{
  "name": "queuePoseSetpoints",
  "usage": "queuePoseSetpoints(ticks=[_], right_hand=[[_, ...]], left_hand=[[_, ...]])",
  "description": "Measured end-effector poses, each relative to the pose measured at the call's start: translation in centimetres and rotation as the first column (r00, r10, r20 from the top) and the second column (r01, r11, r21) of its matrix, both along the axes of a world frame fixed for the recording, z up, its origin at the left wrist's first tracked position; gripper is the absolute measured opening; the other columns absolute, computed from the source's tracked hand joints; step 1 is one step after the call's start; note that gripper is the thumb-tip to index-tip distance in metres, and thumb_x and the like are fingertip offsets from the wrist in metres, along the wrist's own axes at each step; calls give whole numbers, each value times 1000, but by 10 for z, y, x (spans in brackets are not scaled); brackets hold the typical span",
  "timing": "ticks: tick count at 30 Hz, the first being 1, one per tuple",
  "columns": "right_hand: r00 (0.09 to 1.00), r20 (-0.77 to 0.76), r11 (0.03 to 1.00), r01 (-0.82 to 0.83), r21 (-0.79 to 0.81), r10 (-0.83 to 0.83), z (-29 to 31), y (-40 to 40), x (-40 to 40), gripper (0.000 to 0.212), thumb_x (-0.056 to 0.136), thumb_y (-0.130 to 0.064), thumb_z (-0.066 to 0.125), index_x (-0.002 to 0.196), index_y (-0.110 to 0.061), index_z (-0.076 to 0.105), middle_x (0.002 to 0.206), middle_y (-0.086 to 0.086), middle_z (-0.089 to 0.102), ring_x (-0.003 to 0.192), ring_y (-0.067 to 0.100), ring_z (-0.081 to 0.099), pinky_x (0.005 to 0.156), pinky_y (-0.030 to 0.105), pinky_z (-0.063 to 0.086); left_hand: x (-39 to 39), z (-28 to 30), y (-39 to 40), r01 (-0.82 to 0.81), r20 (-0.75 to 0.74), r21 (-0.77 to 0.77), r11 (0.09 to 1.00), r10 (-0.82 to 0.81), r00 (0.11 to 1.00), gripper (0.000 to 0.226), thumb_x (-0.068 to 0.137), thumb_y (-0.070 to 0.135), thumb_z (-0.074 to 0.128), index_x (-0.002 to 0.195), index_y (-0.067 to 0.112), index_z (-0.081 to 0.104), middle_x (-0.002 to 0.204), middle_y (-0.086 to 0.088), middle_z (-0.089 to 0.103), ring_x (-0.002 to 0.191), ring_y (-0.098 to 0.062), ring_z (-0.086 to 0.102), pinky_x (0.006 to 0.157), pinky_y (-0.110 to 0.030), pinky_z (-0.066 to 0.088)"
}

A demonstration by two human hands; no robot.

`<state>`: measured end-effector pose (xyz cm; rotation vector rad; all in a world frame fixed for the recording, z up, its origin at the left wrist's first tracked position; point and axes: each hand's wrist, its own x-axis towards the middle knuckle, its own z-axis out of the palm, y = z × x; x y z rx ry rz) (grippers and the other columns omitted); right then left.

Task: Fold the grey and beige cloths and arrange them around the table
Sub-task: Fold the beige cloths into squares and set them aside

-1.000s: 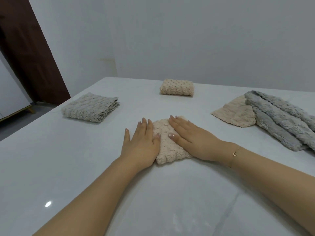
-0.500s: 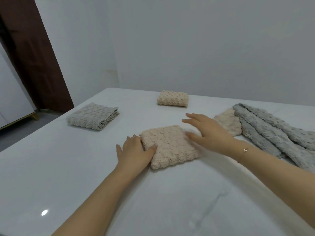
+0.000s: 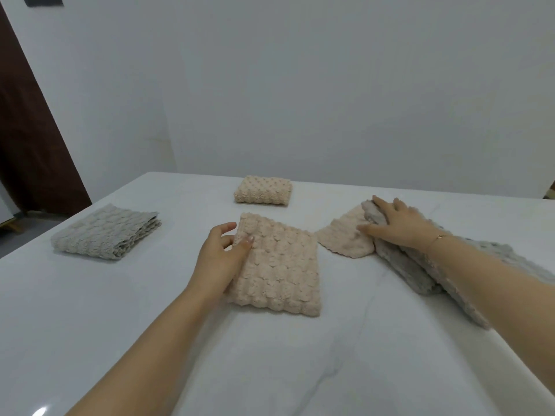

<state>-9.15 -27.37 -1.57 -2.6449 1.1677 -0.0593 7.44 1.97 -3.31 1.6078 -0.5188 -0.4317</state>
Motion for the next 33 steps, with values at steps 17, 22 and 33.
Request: queuePoseSetpoints(ticks=[17, 22, 33], right_hand=[[912, -207, 908, -388, -156, 354, -7, 93, -56, 68, 86, -65, 39, 145, -44, 12, 149, -4, 28, 130, 25, 32, 105, 44, 29], [850, -186, 844, -519, -136, 492, -3, 131, -73, 70, 83, -66, 42, 144, -48, 12, 141, -8, 33, 122, 20, 35, 99, 37, 29], [790, 573, 906, -383, 181, 220, 78, 65, -35, 81, 71, -59, 69, 141, -46, 29, 145, -18, 35, 131, 4, 35, 106, 34, 35]], left_hand=[[16, 66, -24, 106, 140, -154, 982, -84, 987, 22, 86, 17, 68, 108, 22, 67, 111, -1, 69, 96, -18, 68, 75, -32, 55], [5, 84, -41, 213, 255, -90, 973, -184, 949, 23, 85, 19, 69, 108, 22, 67, 108, 1, 69, 95, -15, 67, 71, -25, 52], [-11, 119, -77, 399, 414, 126, 908, -414, 811, 21, 84, 13, 70, 103, 21, 69, 95, 7, 72, 85, -5, 67, 66, -14, 50]])
